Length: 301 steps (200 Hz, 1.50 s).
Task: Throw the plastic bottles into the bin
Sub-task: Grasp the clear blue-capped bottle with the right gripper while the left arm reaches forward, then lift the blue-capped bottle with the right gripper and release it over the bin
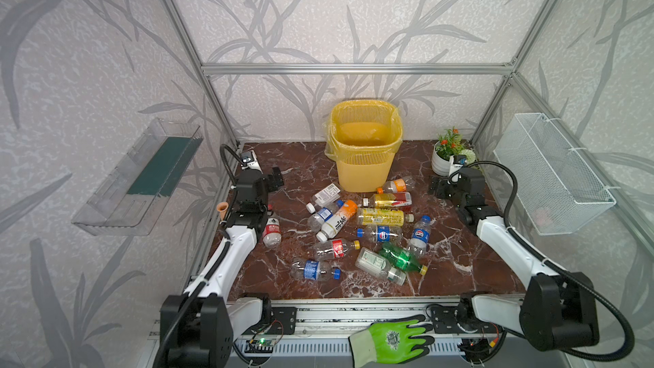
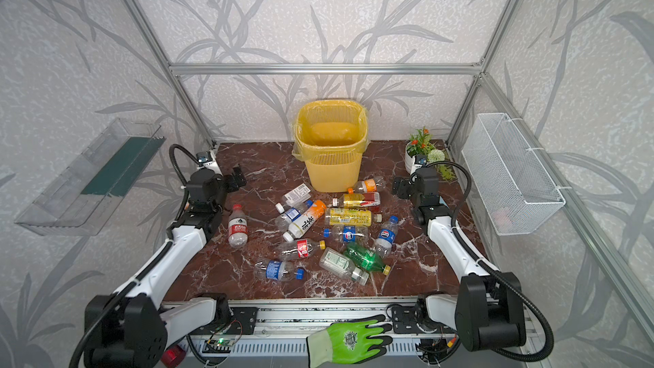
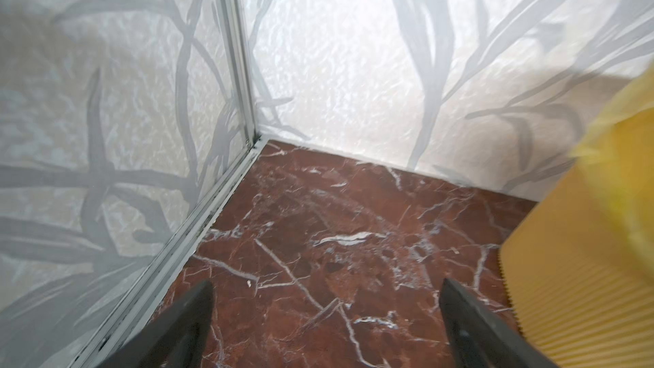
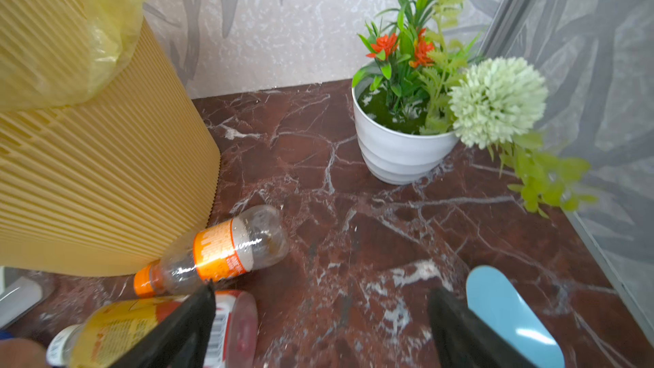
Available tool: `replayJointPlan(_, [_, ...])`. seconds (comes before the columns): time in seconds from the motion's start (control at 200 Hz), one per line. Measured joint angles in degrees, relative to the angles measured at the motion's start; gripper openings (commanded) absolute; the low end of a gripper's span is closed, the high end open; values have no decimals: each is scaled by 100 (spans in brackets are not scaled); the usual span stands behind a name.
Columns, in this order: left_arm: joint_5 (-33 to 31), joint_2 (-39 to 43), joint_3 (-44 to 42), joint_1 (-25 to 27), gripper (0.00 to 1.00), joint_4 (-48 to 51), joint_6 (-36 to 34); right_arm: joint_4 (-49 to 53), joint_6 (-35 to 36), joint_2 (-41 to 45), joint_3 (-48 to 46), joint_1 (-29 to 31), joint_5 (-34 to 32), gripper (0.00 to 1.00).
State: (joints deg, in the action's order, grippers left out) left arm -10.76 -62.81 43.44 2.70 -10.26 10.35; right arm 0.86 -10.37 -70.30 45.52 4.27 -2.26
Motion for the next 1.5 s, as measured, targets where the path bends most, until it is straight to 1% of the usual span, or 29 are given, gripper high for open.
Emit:
replayJointPlan(0.085, [-9, 354, 105, 254, 99, 382, 109, 887, -345, 192, 57, 0, 203, 91])
replayJointPlan(0.19, [-70, 450, 85, 531, 99, 835, 238, 1681, -774, 256, -103, 0, 525, 85])
replayJointPlan(0.335, [-223, 468, -92, 835, 99, 1307, 380, 2350, -1244, 267, -472, 42, 809, 84])
replayJointPlan(0.48, [-352, 592, -197, 872, 99, 1624, 442, 2754, -1569, 319, -682, 260, 883, 84])
replayJointPlan(0.71, [-614, 772, -197, 872, 99, 1827, 525, 2837, -1836, 256, -859, 407, 992, 83])
replayJointPlan(0.975, [-885, 925, -197, 872, 99, 1991, 614, 2669, -1956, -249, -973, 555, 1169, 80])
replayJointPlan(1.175, [-935, 953, -197, 872, 99, 2103, 634, 2621, -1930, -553, -997, 566, 1169, 76])
replayJointPlan(1.424, [-940, 953, -197, 872, 99, 2236, 645, 2540, -1794, -688, -955, 586, 1110, 75])
replayJointPlan(1.504, [-962, 955, -197, 872, 99, 2271, 667, 2507, -1746, -732, -927, 588, 1086, 70])
